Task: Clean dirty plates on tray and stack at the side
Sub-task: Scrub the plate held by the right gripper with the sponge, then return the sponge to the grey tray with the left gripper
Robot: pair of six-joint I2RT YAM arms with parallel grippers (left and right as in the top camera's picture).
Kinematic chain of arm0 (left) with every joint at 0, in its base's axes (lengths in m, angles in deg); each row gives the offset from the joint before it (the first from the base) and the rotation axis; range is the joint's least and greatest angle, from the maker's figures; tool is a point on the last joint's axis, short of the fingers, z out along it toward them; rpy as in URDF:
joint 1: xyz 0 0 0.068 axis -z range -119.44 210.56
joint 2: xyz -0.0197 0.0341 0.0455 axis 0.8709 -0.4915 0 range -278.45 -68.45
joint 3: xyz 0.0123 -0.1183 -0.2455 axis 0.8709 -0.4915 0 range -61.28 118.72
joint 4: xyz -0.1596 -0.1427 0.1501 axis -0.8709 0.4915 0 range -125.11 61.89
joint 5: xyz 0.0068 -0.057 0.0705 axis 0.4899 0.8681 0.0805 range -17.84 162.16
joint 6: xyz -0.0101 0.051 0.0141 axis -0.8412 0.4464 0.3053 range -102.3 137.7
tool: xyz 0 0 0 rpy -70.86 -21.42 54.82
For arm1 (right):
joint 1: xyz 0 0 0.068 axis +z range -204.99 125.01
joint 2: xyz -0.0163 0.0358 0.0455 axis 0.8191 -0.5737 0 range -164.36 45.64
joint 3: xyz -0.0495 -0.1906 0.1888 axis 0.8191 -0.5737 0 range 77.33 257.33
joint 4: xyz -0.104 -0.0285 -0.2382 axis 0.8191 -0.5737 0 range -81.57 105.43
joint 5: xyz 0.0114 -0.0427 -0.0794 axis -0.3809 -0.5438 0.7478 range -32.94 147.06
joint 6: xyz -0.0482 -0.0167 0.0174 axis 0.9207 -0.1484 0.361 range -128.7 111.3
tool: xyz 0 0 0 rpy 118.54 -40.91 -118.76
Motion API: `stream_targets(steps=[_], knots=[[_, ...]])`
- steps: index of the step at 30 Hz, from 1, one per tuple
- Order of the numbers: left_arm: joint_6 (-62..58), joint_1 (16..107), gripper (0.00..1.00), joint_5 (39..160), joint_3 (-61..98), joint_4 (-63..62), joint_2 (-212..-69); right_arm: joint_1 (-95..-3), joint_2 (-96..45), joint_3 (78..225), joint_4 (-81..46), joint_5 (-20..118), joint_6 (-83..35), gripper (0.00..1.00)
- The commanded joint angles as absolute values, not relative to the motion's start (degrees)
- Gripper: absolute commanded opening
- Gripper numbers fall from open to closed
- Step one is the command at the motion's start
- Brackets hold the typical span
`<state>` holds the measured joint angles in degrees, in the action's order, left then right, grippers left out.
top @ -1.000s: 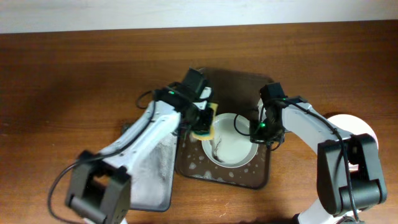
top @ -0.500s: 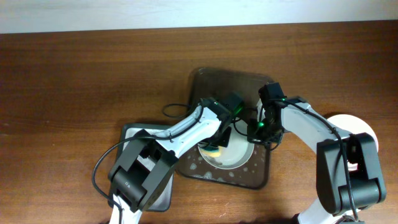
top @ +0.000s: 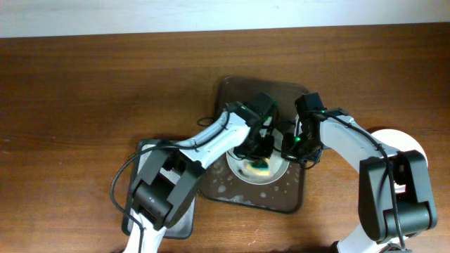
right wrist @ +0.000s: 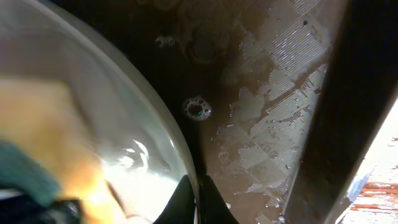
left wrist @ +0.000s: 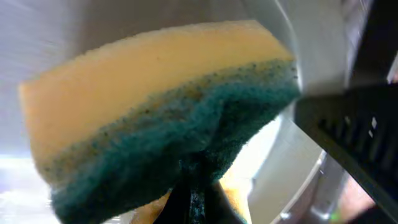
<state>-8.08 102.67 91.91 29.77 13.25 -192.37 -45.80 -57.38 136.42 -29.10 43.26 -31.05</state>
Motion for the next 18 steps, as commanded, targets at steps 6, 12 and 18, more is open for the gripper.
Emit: stream_targets(steps=[6,12,18], knots=[[-8.6,100.5,0.0,73.8,26.6,24.0,-194.1,-45.7,-58.9,135.6,-28.7,47.7,-31.9,0.04],[-8.2,96.1,0.0,54.4,31.1,29.9,-193.8,-45.7,-58.9,135.6,-28.9,47.7,-31.9,0.04],[-7.4,94.6,0.0,58.3,42.1,44.9,-179.4,-45.7,-58.1,135.6,-30.5,47.6,-25.1,0.04]])
